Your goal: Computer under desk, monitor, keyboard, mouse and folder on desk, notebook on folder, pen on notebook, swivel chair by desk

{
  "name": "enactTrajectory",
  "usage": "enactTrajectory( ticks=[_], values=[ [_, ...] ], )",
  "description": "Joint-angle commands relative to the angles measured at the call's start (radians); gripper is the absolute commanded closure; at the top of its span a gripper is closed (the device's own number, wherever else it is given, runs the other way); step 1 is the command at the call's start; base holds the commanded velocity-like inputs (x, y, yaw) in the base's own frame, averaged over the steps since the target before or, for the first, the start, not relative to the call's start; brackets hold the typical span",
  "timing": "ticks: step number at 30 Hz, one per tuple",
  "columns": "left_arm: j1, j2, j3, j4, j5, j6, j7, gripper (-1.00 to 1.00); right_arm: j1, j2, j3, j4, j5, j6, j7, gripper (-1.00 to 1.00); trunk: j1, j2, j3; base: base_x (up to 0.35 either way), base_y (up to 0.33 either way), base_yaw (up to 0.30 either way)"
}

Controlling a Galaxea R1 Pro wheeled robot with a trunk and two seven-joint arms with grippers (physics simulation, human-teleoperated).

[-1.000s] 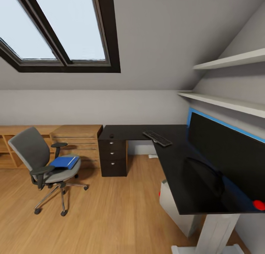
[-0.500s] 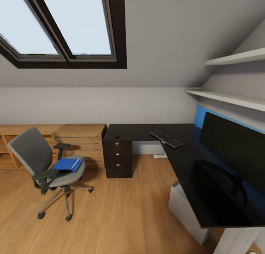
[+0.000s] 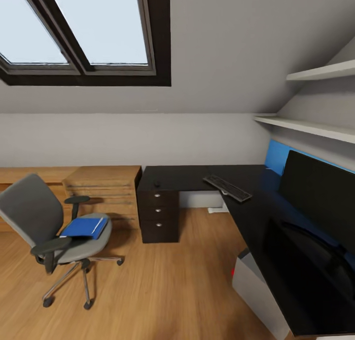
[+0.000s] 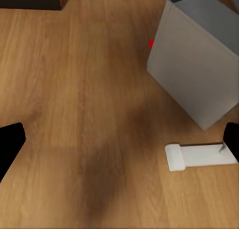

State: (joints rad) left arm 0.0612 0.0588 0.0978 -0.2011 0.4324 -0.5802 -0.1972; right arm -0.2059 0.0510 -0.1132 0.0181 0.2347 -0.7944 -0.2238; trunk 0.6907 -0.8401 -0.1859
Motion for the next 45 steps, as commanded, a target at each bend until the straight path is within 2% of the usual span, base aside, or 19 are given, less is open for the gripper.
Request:
enactTrajectory(
  ticks=[1, 21, 32, 45],
  values=[
    [0.0, 0.0, 0.008, -0.001, 0.004, 0.002, -0.011, -1.0, -0.001, 0.0, -0.008, 0.002, 0.011, -0.003, -0.005, -1.0, 0.001, -0.001, -0.003, 0.333, 0.009, -0.064],
    [0.0, -0.001, 0.008, -0.001, 0.004, 0.001, -0.011, -1.0, -0.001, 0.001, -0.008, 0.002, 0.011, -0.003, -0.002, -1.0, 0.001, -0.001, -0.029, 0.327, 0.001, -0.027],
    [0.0, -0.002, 0.005, -0.002, 0.001, -0.008, -0.011, -1.0, -0.001, 0.001, -0.007, 0.002, 0.011, -0.003, -0.002, -1.0, 0.001, -0.001, -0.029, 0.058, 0.0, 0.0],
    [0.0, -0.001, 0.005, -0.003, 0.005, -0.006, -0.01, -1.0, -0.001, 0.001, -0.008, 0.002, 0.011, -0.003, -0.001, -1.0, -0.049, 0.09, 0.011, 0.002, 0.0, 0.0]
  ],
)
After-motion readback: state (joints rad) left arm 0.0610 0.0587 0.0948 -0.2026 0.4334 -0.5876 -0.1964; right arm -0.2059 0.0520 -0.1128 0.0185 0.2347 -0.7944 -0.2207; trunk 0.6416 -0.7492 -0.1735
